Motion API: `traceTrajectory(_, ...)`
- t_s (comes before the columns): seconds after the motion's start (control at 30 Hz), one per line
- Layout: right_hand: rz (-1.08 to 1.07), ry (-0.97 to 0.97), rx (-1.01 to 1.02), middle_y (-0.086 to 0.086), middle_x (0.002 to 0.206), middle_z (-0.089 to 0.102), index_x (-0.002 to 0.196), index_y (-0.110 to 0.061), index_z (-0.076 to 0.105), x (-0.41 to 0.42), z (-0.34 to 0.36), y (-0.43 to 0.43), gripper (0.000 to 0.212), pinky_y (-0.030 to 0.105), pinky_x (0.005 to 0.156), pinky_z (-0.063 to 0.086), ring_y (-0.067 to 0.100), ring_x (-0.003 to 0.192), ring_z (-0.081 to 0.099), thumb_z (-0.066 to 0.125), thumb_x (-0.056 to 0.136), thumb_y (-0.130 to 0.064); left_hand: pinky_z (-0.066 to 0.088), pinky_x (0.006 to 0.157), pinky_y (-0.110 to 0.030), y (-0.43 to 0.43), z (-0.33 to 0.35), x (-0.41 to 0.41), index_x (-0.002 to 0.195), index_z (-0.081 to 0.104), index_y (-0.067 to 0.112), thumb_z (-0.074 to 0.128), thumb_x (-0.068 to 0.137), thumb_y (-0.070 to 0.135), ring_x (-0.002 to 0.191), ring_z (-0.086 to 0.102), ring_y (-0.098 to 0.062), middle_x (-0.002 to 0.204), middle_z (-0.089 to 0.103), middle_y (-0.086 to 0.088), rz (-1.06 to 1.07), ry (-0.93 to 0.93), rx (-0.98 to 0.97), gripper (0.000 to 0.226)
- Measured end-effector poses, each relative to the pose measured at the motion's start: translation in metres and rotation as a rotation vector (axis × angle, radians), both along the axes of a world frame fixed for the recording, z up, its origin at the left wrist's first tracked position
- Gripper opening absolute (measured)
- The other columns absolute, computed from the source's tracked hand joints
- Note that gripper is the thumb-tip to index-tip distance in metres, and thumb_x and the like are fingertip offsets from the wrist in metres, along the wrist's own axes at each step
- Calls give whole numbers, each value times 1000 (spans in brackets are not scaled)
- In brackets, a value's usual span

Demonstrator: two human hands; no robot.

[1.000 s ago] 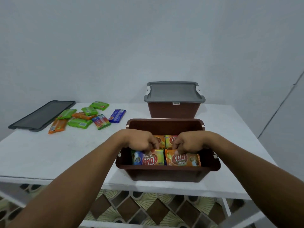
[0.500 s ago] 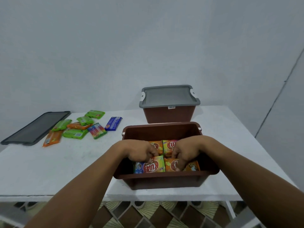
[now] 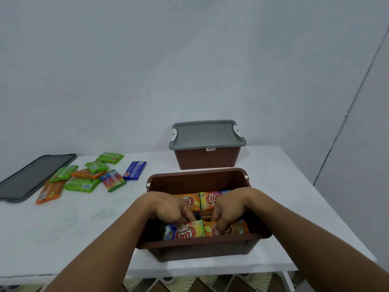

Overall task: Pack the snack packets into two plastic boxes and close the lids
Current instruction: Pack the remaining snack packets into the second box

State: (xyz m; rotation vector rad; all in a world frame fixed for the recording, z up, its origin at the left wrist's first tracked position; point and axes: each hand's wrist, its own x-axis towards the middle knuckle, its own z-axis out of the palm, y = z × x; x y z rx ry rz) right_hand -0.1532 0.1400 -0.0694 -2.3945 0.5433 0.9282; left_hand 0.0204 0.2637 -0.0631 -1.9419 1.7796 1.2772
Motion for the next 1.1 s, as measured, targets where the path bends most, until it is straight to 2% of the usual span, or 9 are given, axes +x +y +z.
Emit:
traceTrajectory(0.13,-38,-12,18,-8,117,72,119,-29,74,0,0,0,35,35,100,53,11,106,66,72,87,-43,47,106,-32,0,-3,2,138,61,37,55,100,19,120,60,-11,137,63,8,11,-9,-2,43)
traceTrajectory(0.43,-66,-14,40,-8,118,72,118,-28,75,2,2,2,34,30,96,54,10,104,67,73,87,-41,48,109,-40,-3,-10,7,133,66,33,60,100,18,120,62,-15,133,67,6,145,72,38,38)
traceTrajectory(0.83,-31,-28,45,-12,123,68,123,-33,71,2,3,3,38,30,101,48,9,112,61,73,86,-44,47,105,-31,-1,-8,3,137,62,35,59,100,21,119,60,-15,135,63,7,116,44,9,39)
traceTrajectory(0.9,-50,-58,73,-15,120,69,122,-36,71,2,0,1,40,32,103,49,7,110,63,75,84,-45,48,101,-30,1,-8,1,139,60,36,59,100,27,116,61,-13,134,64,8,65,23,-42,40)
traceTrajectory(0.97,-62,-142,87,-19,111,72,113,-41,74,1,-6,-1,35,32,102,51,4,104,66,75,79,-50,48,98,-30,6,-8,-1,140,60,35,60,98,33,113,62,-11,133,64,8,14,1,-144,42)
traceTrajectory(1.03,-70,-270,97,-19,102,75,102,-42,78,0,-8,-3,25,30,96,53,3,97,70,74,79,-50,49,98,-32,13,-8,-1,134,65,31,64,95,32,109,64,-11,127,68,8,0,22,-346,40)
traceTrajectory(1.1,-101,-379,125,-14,96,77,97,-36,80,-2,-5,-1,15,24,87,55,5,91,72,75,84,-39,54,94,-34,19,-6,0,120,74,26,68,92,25,98,69,-10,112,75,6,105,138,-551,28)
